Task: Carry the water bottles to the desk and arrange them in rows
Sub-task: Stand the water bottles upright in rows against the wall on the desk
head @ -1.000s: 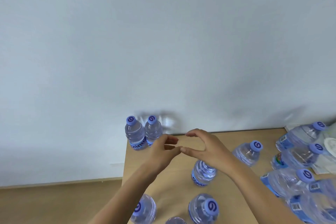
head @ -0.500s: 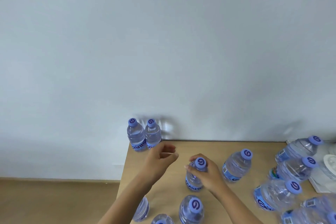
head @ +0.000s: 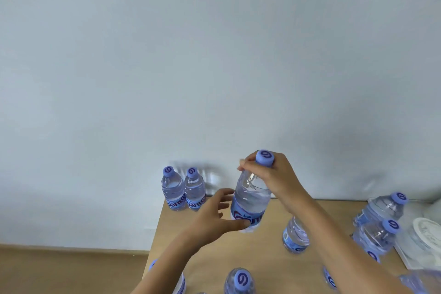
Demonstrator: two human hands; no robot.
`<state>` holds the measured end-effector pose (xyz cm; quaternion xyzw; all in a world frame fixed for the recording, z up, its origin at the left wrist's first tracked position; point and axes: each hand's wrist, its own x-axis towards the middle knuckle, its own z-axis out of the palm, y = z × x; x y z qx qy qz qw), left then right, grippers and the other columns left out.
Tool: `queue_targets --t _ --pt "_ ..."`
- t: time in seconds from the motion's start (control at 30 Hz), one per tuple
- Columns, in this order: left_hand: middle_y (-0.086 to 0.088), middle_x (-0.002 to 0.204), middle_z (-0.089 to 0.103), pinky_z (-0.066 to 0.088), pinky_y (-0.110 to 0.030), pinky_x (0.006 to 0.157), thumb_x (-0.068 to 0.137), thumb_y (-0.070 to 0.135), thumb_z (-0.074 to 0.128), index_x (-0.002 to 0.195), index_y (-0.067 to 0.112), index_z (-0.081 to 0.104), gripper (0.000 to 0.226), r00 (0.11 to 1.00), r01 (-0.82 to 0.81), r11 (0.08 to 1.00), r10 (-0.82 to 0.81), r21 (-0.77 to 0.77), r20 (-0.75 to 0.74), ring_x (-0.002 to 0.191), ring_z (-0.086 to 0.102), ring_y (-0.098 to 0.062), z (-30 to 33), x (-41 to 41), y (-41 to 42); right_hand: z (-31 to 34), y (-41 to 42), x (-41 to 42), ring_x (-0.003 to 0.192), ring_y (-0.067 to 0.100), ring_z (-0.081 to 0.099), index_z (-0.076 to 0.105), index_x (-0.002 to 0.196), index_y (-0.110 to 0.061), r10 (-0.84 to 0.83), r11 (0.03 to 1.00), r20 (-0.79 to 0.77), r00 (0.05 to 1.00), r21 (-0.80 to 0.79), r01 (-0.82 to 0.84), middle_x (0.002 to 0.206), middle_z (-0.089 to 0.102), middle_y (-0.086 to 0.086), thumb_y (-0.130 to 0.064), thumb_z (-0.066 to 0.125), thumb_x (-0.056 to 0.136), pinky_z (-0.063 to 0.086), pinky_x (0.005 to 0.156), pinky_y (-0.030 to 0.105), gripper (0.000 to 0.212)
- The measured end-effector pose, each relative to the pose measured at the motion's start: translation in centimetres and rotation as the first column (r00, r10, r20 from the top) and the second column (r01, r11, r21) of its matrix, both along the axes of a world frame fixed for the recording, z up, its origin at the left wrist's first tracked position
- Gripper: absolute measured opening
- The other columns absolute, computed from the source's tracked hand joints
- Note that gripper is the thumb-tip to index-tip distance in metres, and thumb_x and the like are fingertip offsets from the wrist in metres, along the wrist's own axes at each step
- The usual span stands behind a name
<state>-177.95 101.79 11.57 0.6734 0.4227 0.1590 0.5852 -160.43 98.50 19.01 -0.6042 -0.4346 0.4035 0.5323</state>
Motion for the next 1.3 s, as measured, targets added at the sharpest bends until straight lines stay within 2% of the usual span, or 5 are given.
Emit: queue_targets --t 0.13,0.43,0.57,0.87,1.3 --pt "0.013 0.124 0.065 0.047 -0.036 0.105 0.066 0.032 0.090 0.128 0.037 0.052 0.073 0.981 0.096 0.995 -0.097 0.012 0.170 0.119 0.059 -0.007 4.0 1.3 0.5 6.2 0.6 0.2 0.064 0.013 0.066 0.068 0.063 -0.008 0.053 0.995 -0.064 0.997 0.090 -0.047 0.073 0.073 0.012 -0.018 0.072 0.085 0.049 0.059 0.018 0.025" --pt "-0.019 0.096 0.068 0.053 -0.033 0.067 0.062 0.029 0.083 0.110 0.006 0.060 0.058 0.906 0.106 0.994 -0.113 0.038 0.407 0.081 0.066 -0.026 9.4 3.8 0.4 12.9 1.7 1.5 0.076 0.030 0.072 0.068 0.070 -0.010 0.168 0.984 -0.281 0.945 0.097 -0.146 0.085 0.074 0.018 -0.024 0.067 0.088 0.059 0.069 0.031 0.023" --pt "-0.006 0.082 0.070 0.050 -0.023 0.057 0.061 0.027 0.084 0.102 0.008 0.062 0.050 0.890 0.041 0.998 -0.054 0.038 0.453 0.068 0.065 -0.018 10.2 4.7 0.2 12.9 1.8 2.1 0.078 0.022 0.073 0.068 0.082 -0.011 0.034 0.994 -0.224 0.974 0.104 -0.010 0.096 0.075 0.018 -0.039 0.073 0.086 0.059 0.069 0.029 0.028" --pt "-0.003 0.089 0.074 0.056 -0.024 0.067 0.058 0.019 0.089 0.103 0.020 0.063 0.052 0.892 -0.095 0.993 0.054 0.069 0.449 0.079 0.072 -0.019 11.4 7.3 -0.4 11.7 2.3 2.8 0.066 0.021 0.064 0.064 0.079 -0.017 -0.113 0.975 -0.204 0.972 0.164 0.148 0.075 0.067 0.005 -0.026 0.077 0.066 0.054 0.062 0.033 0.021" --pt "-0.017 0.100 0.072 0.056 -0.033 0.075 0.061 0.027 0.084 0.109 0.006 0.066 0.055 0.881 0.108 0.994 -0.083 -0.028 0.465 0.093 0.070 -0.032 11.4 6.4 0.9 12.6 2.8 3.8 0.082 0.032 0.074 0.071 0.072 -0.021 0.207 0.964 -0.302 0.931 0.226 -0.141 0.086 0.074 0.012 -0.018 0.071 0.071 0.061 0.071 0.036 0.003"
